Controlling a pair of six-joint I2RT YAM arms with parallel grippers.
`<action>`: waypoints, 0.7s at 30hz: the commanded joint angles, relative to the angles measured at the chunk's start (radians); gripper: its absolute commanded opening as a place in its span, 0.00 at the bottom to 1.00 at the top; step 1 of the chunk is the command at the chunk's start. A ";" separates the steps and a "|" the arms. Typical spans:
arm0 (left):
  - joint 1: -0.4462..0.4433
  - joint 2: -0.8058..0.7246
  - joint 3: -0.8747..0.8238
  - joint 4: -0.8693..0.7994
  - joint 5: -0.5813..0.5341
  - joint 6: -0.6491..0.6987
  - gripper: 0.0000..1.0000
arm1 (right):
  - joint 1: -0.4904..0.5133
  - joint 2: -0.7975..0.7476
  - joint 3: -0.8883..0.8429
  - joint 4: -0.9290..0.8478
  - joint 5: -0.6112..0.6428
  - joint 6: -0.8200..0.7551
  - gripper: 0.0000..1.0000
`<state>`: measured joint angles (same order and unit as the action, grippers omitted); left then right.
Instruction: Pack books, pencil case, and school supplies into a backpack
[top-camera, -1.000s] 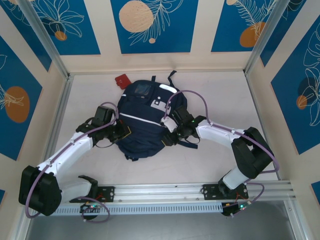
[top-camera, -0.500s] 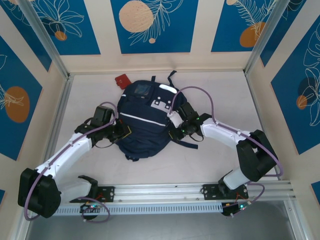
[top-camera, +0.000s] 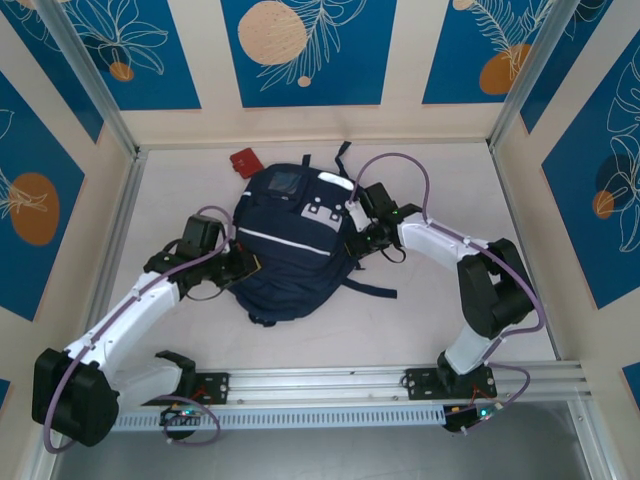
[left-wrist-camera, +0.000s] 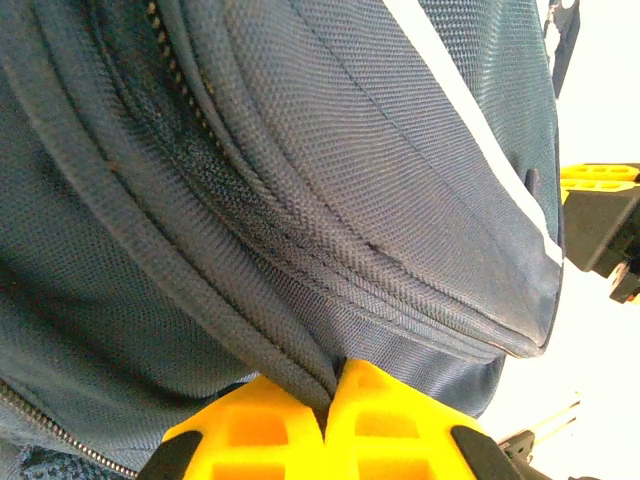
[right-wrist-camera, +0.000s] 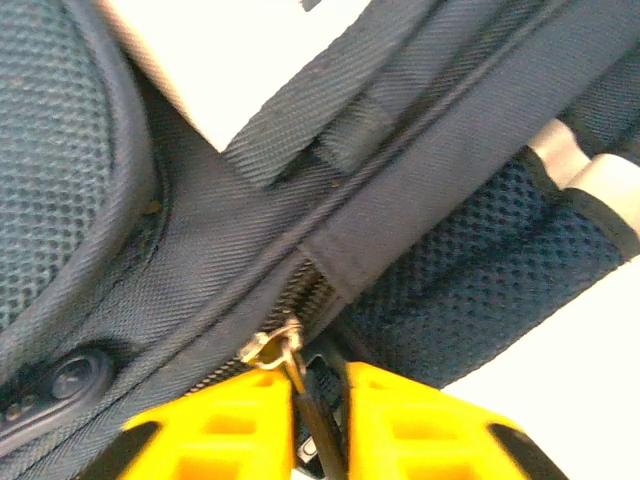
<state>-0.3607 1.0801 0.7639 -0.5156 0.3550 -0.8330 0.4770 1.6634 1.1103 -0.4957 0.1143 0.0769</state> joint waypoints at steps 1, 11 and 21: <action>0.017 -0.034 0.001 -0.037 0.032 0.056 0.00 | -0.008 -0.059 0.016 -0.033 -0.010 0.008 0.36; 0.019 -0.022 0.029 -0.027 0.025 0.053 0.00 | 0.001 -0.178 -0.040 0.051 -0.387 0.051 0.90; 0.018 -0.025 0.018 -0.005 0.030 0.019 0.00 | 0.033 0.017 0.028 0.132 -0.510 0.111 0.95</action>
<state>-0.3515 1.0798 0.7620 -0.5400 0.3542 -0.8242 0.4973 1.6543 1.1019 -0.3950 -0.3103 0.1627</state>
